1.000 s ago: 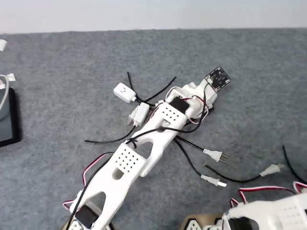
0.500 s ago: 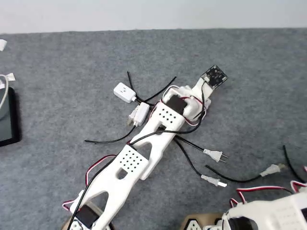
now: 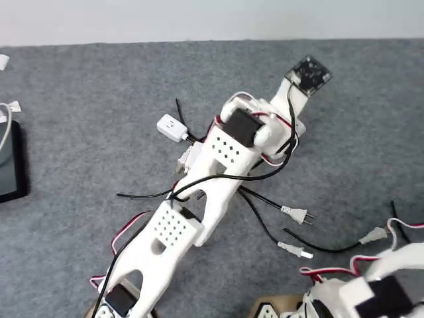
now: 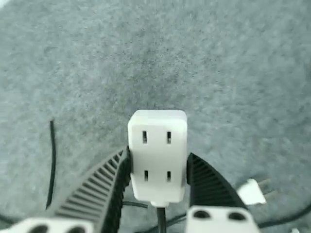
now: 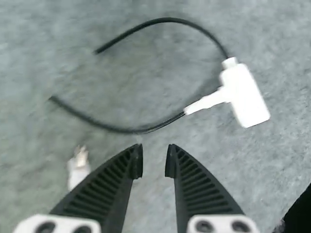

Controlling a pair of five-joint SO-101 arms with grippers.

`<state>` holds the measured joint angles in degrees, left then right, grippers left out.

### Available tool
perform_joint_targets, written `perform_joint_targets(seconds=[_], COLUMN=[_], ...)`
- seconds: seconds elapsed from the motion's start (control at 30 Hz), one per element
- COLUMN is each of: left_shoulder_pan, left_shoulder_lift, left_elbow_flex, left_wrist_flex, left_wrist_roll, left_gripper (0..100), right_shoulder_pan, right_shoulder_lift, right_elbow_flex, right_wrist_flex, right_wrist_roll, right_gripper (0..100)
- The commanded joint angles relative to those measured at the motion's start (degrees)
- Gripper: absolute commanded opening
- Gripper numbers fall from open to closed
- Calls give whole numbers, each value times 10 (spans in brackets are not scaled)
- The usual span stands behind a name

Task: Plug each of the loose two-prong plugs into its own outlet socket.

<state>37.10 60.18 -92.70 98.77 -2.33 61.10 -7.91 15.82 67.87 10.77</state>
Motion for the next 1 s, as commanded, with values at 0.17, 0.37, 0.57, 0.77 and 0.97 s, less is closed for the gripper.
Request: perform_joint_targets(seconds=[0.17, 0.37, 0.57, 0.77, 0.97], left_shoulder_pan=[-58, -97, -119, -119, -125], left_shoulder_lift=[-139, -291, -509, -722, -905], left_elbow_flex=[-20, 151, 449, 735, 1065], left_wrist_flex=[24, 24, 19, -35, -149], left_wrist_roll=[11, 7, 6, 9, 5], left_gripper=[11, 11, 11, 11, 12], right_shoulder_pan=[-138, -216, -292, -372, -399], right_shoulder_lift=[-131, -212, -299, -370, -389], right_elbow_flex=[-4, 33, 134, 239, 307], right_wrist_flex=[127, 157, 143, 95, 59], right_wrist_roll=[-56, -87, -92, -92, -88], right_gripper=[100, 100, 100, 100, 100])
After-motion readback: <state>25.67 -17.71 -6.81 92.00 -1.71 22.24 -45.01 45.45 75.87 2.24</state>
